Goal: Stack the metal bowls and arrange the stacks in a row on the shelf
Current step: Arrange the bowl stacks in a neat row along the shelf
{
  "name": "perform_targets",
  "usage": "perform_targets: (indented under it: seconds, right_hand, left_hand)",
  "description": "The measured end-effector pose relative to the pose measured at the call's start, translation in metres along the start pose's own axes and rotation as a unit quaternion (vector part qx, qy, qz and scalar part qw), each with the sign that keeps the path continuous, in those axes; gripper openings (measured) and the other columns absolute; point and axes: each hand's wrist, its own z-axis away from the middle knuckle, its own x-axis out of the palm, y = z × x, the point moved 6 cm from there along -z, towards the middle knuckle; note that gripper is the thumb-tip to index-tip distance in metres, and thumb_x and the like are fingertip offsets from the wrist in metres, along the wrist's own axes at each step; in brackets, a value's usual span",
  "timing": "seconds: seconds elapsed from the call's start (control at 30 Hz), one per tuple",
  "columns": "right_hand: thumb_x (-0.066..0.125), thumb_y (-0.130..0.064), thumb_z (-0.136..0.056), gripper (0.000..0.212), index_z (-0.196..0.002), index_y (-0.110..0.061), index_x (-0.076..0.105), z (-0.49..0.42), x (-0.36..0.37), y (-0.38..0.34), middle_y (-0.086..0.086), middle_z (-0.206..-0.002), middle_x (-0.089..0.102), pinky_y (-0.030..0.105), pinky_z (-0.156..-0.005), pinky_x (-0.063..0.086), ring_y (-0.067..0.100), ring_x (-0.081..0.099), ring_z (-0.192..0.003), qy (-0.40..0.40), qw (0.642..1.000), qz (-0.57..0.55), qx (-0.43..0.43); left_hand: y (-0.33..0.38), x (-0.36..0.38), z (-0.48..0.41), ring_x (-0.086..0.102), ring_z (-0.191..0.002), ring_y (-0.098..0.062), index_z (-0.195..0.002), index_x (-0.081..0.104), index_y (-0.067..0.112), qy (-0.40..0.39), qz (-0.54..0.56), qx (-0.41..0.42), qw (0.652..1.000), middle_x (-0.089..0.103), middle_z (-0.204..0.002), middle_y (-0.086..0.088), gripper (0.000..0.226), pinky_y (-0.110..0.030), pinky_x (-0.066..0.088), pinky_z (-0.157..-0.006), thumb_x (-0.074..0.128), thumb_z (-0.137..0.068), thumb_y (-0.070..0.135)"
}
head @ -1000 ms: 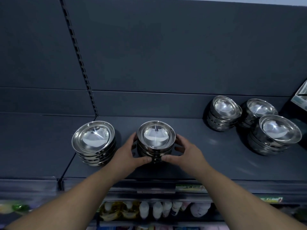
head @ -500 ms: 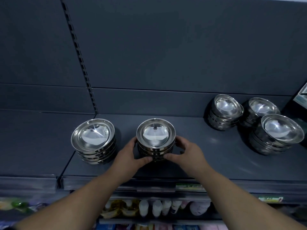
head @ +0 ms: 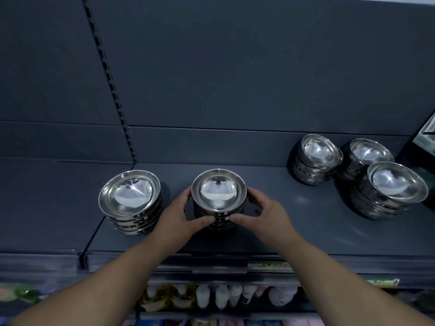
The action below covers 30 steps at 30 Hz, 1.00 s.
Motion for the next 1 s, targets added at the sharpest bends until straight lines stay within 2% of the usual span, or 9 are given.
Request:
perform_targets:
  seconds: [0.27, 0.37, 0.57, 0.87, 1.0]
  right_hand:
    - [0.088, -0.032, -0.069, 0.080, -0.139, -0.031, 0.051, 0.000, 0.002, 0.003, -0.012, -0.132, 0.061, 0.020, -0.099, 0.040, 0.005, 0.052, -0.125, 0.007, 1.000, -0.008, 0.001]
    - [0.088, -0.033, -0.069, 0.080, -0.139, -0.032, 0.050, 0.002, 0.001, 0.002, -0.017, -0.128, 0.058, 0.019, -0.101, 0.038, 0.003, 0.050, -0.124, 0.006, 1.000, -0.008, -0.001]
    - [0.085, -0.037, -0.070, 0.073, -0.135, -0.034, 0.054, 0.001, -0.004, -0.005, -0.024, -0.122, 0.055, 0.021, -0.102, 0.039, 0.001, 0.050, -0.123, 0.017, 0.999, -0.026, -0.009]
    - [0.085, -0.035, -0.071, 0.068, -0.132, -0.041, 0.055, 0.000, -0.007, -0.006, -0.025, -0.121, 0.058, 0.024, -0.103, 0.043, 0.003, 0.053, -0.120, 0.015, 0.999, -0.024, -0.014]
    - [0.088, -0.025, -0.069, 0.072, -0.127, -0.047, 0.052, 0.000, -0.005, -0.001, -0.026, -0.120, 0.059, 0.027, -0.103, 0.045, 0.005, 0.057, -0.119, 0.007, 0.999, -0.038, -0.014]
  left_hand:
    - [0.006, -0.003, 0.000, 0.034, -0.125, 0.002, -0.147, 0.030, 0.036, -0.007, -0.005, 0.009, 1.000, 0.042, -0.140, 0.017, 0.090, -0.019, 0.028, -0.103, 0.081, -0.074, 0.034]
    - [0.005, -0.004, -0.002, 0.034, -0.125, 0.001, -0.148, 0.029, 0.035, -0.007, -0.012, 0.005, 1.000, 0.041, -0.144, 0.013, 0.091, -0.020, 0.028, -0.104, 0.081, -0.073, 0.035]
    - [0.003, -0.003, -0.002, 0.036, -0.137, -0.013, -0.149, 0.027, 0.034, -0.012, -0.022, -0.006, 1.000, 0.040, -0.151, 0.005, 0.093, -0.021, 0.029, -0.103, 0.081, -0.073, 0.035]
    - [0.001, -0.002, -0.002, 0.037, -0.136, -0.011, -0.148, 0.029, 0.034, -0.016, -0.024, -0.007, 1.000, 0.041, -0.150, 0.006, 0.093, -0.021, 0.029, -0.104, 0.082, -0.072, 0.036]
    - [0.001, -0.001, -0.002, 0.037, -0.133, -0.007, -0.147, 0.032, 0.034, -0.012, -0.018, -0.006, 1.000, 0.043, -0.146, 0.009, 0.092, -0.022, 0.029, -0.106, 0.083, -0.071, 0.034]
